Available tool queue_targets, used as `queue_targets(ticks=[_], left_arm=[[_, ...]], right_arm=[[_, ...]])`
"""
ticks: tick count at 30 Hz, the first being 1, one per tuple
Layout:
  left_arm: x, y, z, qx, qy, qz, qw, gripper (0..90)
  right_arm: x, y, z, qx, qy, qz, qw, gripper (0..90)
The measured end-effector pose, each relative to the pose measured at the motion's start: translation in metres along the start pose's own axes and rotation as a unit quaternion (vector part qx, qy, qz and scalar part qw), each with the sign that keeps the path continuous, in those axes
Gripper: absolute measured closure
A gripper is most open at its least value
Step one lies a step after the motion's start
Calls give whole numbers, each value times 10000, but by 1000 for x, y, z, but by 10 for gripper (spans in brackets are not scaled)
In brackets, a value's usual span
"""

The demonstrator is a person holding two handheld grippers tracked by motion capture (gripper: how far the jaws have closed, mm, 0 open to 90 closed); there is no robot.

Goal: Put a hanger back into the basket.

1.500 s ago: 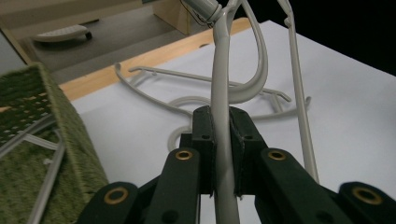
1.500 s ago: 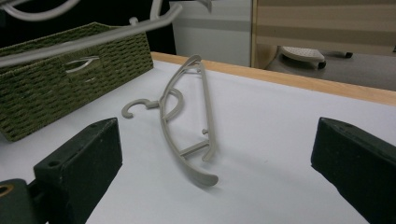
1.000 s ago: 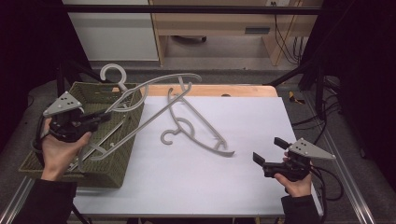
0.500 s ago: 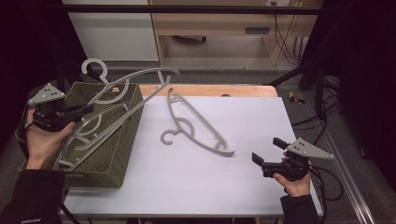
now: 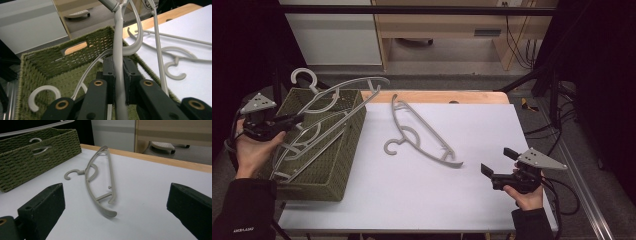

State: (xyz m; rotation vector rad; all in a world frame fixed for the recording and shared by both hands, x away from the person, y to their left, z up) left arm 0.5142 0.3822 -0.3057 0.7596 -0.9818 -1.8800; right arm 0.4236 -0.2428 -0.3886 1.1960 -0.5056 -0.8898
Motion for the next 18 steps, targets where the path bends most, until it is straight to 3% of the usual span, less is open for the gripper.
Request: queue_targets(ticks=[7, 18], left_arm=[[-17, -7, 0, -105, 109, -24, 9999, 819], [-39, -30, 5, -150, 268, 105, 9995, 819]], right_arm=[[1, 0, 2, 26, -29, -19, 10000, 19], [2, -1, -1, -33, -43, -23, 10000, 19]])
Point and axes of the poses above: each handheld gripper's, and its own axes: z roughly backward along the jaws, y roughly out of its top, x roughly to its right, the point moved 2 cm from there along -z, roughly forward along the jaws, and after that the axes turned 1 degree about y, right-handed, at the moved point
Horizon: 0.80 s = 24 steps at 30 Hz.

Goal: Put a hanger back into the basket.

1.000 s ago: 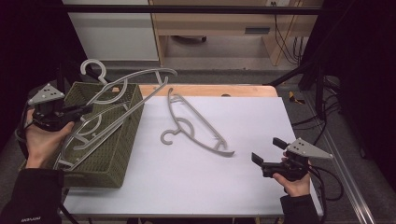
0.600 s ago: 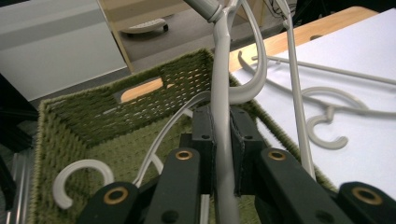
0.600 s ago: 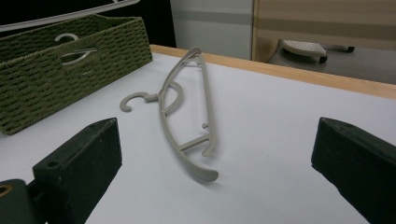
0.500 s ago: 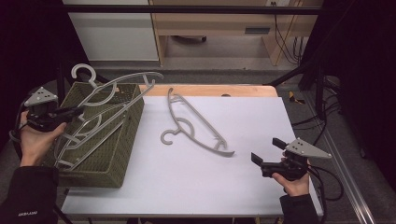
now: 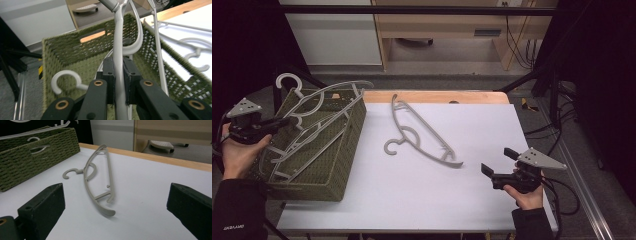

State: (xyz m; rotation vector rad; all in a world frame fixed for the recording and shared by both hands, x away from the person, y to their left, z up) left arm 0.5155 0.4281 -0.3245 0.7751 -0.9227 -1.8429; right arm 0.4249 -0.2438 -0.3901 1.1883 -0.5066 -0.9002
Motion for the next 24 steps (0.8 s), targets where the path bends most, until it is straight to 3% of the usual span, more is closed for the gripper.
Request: queue_targets(ticks=[9, 18, 24], left_arm=[[-14, -14, 8, -22, 109, 121, 9999, 819], [-22, -23, 11, -225, 198, -1, 9996, 819], [-25, -26, 13, -203, 219, 13, 9996, 819]], right_arm=[[0, -1, -1, -33, 14, 11, 10000, 19], [0, -1, -2, -41, 6, 5, 10000, 19], [0, -2, -3, -54, -7, -7, 10000, 20]])
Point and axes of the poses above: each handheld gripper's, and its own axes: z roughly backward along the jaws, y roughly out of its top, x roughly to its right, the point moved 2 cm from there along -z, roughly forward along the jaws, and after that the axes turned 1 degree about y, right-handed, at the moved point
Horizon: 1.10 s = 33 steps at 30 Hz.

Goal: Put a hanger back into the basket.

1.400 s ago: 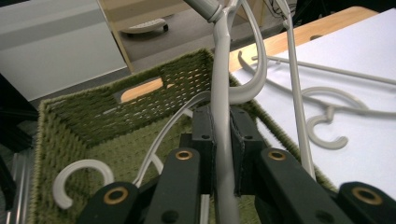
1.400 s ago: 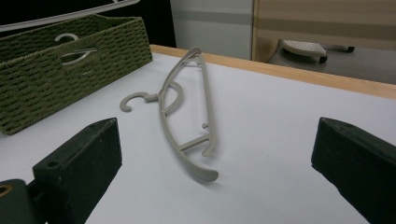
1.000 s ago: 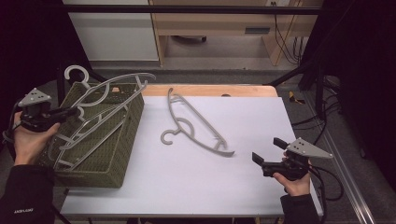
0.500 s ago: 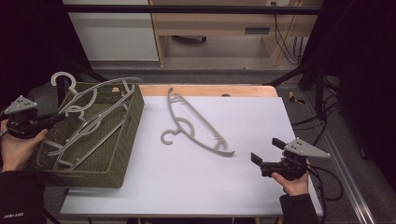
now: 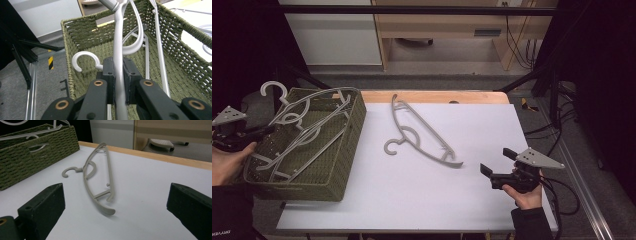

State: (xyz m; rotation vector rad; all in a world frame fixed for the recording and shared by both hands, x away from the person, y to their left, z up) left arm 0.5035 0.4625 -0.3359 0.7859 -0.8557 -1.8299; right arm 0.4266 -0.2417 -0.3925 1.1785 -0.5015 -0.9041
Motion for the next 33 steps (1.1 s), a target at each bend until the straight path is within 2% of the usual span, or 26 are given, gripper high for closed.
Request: queue_targets(ticks=[8, 12, 14, 16, 19, 20, 21, 25, 33], left_arm=[[0, -4, -2, -57, 72, -53, 9999, 819], [-3, -7, -2, -43, 109, -14, 9999, 818], [-5, -8, -1, -101, 175, -40, 9998, 819], [-7, -12, -3, -265, 271, -64, 9993, 819], [-6, -17, -6, -166, 160, 36, 9997, 818], [-5, -18, -6, -177, 105, 38, 9998, 818], [-3, -18, -8, -232, 135, -19, 9996, 818], [1, -15, -9, -372, 215, -219, 9988, 818], [10, -1, -17, -257, 305, -292, 9988, 818]], right_arm=[[0, 0, 1, 5, -6, 5, 10000, 20], [0, 0, 1, 10, 12, 11, 10000, 20], [0, 0, 1, 4, -4, 6, 10000, 20], [0, 0, 0, 1, 5, 4, 10000, 20], [0, 0, -1, -7, 10, 1, 10000, 20], [0, 0, -1, -10, 9, 2, 10000, 20], [0, 0, -1, -7, 5, 7, 10000, 20], [-1, 0, -1, -19, 18, -7, 10000, 20], [0, -1, -2, -14, 15, 6, 10000, 20]])
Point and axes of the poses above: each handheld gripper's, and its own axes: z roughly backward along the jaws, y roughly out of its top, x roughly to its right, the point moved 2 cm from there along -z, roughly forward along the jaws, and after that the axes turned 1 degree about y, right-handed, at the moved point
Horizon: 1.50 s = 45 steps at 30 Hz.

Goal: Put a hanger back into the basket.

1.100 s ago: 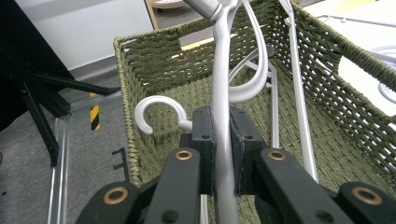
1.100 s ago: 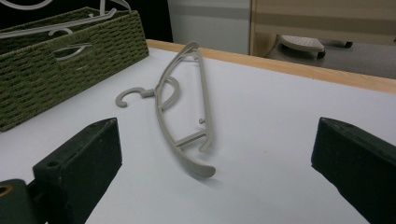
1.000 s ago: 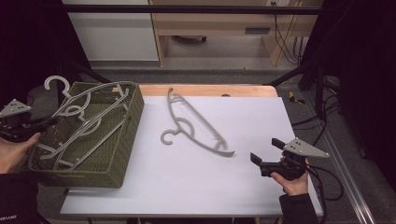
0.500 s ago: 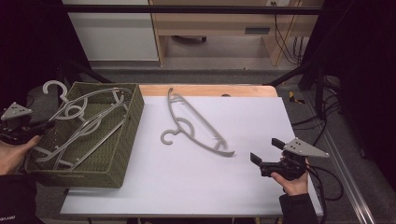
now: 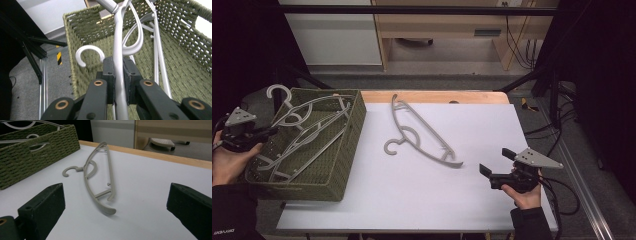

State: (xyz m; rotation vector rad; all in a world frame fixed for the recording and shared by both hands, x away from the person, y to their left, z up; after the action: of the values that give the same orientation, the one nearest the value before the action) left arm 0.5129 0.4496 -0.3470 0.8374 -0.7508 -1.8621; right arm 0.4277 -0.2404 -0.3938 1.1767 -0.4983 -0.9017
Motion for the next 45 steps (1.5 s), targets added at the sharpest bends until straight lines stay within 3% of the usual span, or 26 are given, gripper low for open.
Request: queue_targets(ticks=[6, 12, 17, 20, 24, 32, 34, 39, 45], left_arm=[[-1, -11, -9, 47, 38, 209, 9998, 817], [0, -17, -17, -44, 164, 193, 9997, 814], [-1, -25, -24, -277, 127, 295, 9991, 811], [4, -26, -31, -618, 117, 230, 9978, 808], [8, -28, -38, -862, 128, 234, 9959, 801], [10, -35, -41, -1155, 68, 391, 9925, 676], [10, -35, -39, -1087, 67, 428, 9931, 649], [11, -33, -31, -655, 123, 478, 9966, 580], [15, -24, -20, -345, 67, 614, 9975, 506]], right_arm=[[-1, 0, 0, 1, 14, -7, 10000, 20], [-1, 0, 1, -9, 13, -6, 10000, 21], [-1, 0, 0, -13, 19, -12, 10000, 21], [-1, 0, 0, -14, 15, -10, 10000, 21], [0, 0, 1, -1, 17, -3, 10000, 21], [0, 1, 2, 23, 10, 0, 10000, 21], [0, 0, 2, 13, 19, 0, 10000, 21], [0, 0, 2, 12, 10, 9, 10000, 21], [0, 1, 2, 11, 11, 9, 10000, 22]])
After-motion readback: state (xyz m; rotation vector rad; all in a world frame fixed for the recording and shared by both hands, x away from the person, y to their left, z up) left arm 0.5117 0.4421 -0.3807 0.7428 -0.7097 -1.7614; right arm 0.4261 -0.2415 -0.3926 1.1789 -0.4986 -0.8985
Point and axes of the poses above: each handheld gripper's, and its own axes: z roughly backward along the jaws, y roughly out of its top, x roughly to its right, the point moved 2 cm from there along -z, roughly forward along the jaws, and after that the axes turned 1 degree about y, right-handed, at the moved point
